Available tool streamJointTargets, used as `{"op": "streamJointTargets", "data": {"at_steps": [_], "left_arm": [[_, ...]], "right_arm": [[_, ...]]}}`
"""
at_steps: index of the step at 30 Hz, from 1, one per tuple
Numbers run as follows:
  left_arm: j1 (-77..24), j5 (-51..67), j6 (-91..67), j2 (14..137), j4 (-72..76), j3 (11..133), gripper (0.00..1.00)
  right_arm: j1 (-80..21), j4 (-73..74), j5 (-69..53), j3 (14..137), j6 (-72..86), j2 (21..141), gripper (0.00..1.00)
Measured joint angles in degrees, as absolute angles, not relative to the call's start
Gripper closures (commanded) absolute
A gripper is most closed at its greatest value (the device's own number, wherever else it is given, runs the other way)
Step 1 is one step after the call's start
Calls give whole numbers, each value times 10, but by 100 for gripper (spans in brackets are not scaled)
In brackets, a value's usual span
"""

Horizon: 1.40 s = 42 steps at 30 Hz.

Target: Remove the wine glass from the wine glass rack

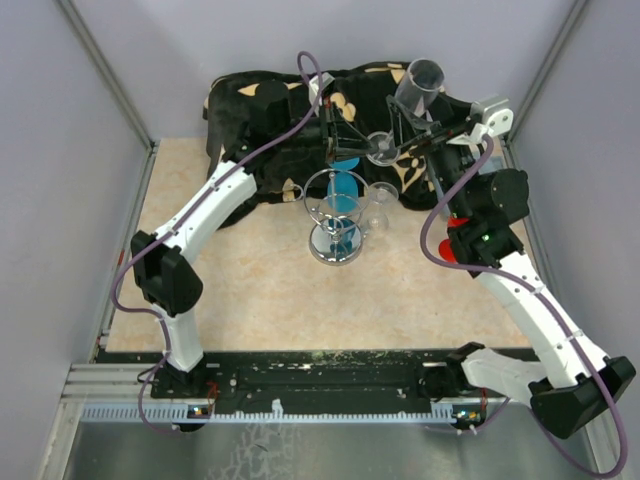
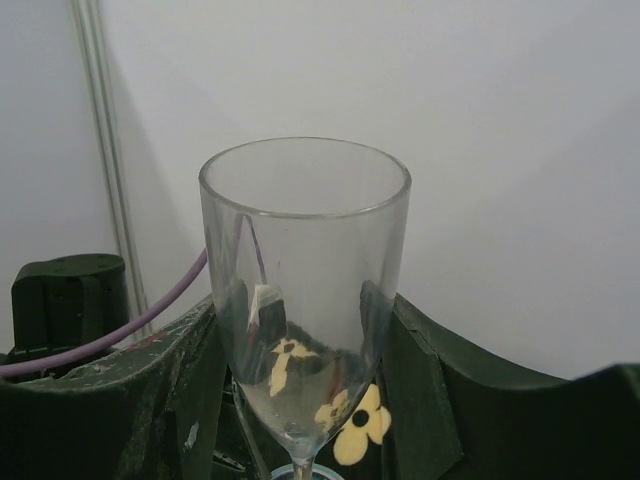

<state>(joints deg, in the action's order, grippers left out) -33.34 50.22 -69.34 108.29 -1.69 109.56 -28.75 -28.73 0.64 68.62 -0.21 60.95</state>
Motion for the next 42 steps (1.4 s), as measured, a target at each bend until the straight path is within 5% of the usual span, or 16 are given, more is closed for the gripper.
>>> {"op": "streamJointTargets", "data": {"at_steps": [14,24,33,42], "left_arm": [[-314,506,-669,1079,-13,1092,100],[-305,512,-668,1073,-7,1082,100],[-301,517,-668,1067,0,1070,100],[-295,523,-599,1067,-12,1074,100]], "right_arm": [[-292,-240,19,682,2,589,47],[-292,-244,36,664,-10,582,18],[-292,-199,48,666,-11,574,15],[-294,159,126,875,4,559,20]]}}
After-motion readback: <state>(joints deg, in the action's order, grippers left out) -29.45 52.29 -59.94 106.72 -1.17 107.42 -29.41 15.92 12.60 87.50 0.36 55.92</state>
